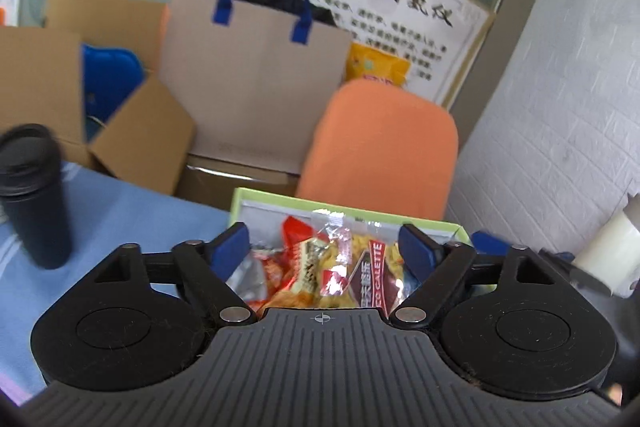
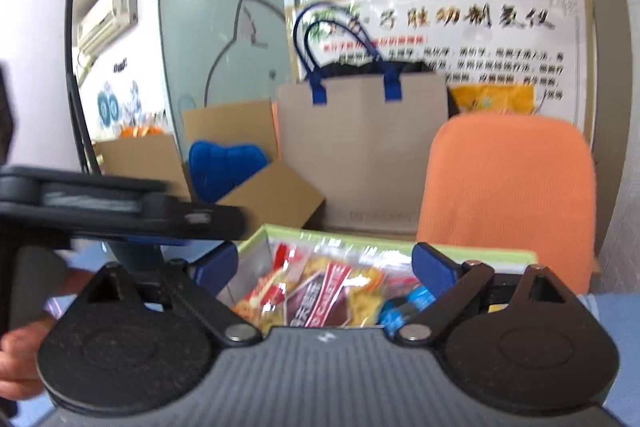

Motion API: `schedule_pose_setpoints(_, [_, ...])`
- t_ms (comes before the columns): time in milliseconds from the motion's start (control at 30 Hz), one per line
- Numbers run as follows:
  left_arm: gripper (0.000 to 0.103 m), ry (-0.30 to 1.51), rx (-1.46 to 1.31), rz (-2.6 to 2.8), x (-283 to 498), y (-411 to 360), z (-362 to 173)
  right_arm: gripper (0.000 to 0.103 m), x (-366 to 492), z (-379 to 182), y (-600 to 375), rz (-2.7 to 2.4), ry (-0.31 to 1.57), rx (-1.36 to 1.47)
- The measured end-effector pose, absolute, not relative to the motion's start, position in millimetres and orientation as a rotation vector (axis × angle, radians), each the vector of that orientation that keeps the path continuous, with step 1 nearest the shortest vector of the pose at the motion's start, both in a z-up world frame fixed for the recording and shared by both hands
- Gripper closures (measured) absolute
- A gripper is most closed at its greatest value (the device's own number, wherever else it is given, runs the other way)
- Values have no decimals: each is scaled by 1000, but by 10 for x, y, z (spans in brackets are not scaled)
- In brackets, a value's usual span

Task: Organize snacks
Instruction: 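Lower the cracker bag into the green box and open the left tool, then grasp the yellow-red biscuit packet with the left tool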

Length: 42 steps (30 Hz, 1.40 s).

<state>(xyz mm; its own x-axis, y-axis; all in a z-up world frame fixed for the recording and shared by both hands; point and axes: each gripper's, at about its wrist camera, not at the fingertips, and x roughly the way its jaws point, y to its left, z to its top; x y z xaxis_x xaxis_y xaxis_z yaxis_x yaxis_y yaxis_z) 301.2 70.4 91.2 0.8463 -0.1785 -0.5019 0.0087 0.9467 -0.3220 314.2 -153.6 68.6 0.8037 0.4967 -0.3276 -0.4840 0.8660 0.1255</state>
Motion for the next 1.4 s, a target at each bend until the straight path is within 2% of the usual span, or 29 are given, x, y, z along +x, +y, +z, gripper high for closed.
schedule_pose_setpoints(167, [22, 530, -365, -69, 2378, 754, 898, 10, 2973, 943, -1772, 497, 267, 76])
schedule_pose_setpoints(233, [22, 547, -396, -53, 2156, 722, 779, 10, 2863, 1074, -1864, 487, 215, 85])
schedule_pose_setpoints(433, [24, 739, -535, -198, 1809, 351, 320, 10, 2431, 1306, -2187, 519, 112, 108])
schedule_pose_setpoints(533, [29, 859, -557, -309, 1875, -8, 155, 10, 2250, 1162, -2477, 521, 194, 56])
schedule_pose_setpoints(633, [34, 941, -596, -375, 1999, -331, 44, 10, 2077, 786, -2895, 421, 341, -36])
schedule_pose_setpoints(833, [33, 994, -627, -350, 2218, -776, -15, 10, 1911, -83, -3578, 417, 614, 100])
schedule_pose_setpoints(933, [35, 1018, -606, -347, 2344, -968, -13, 10, 1918, -216, -3470, 478, 634, 63])
schedule_pose_setpoints(1000, [46, 1036, -582, -355, 2371, -1041, -23, 10, 1969, -256, -3357, 531, 655, 20])
schedule_pose_setpoints(1067, [49, 1054, -559, -375, 2415, -1092, -33, 10, 1997, -280, -3235, 553, 682, -28])
schedule_pose_setpoints(1400, [49, 1070, -467, -363, 2492, -1252, -46, 10, 1699, -289, -2948, 513, 655, -132])
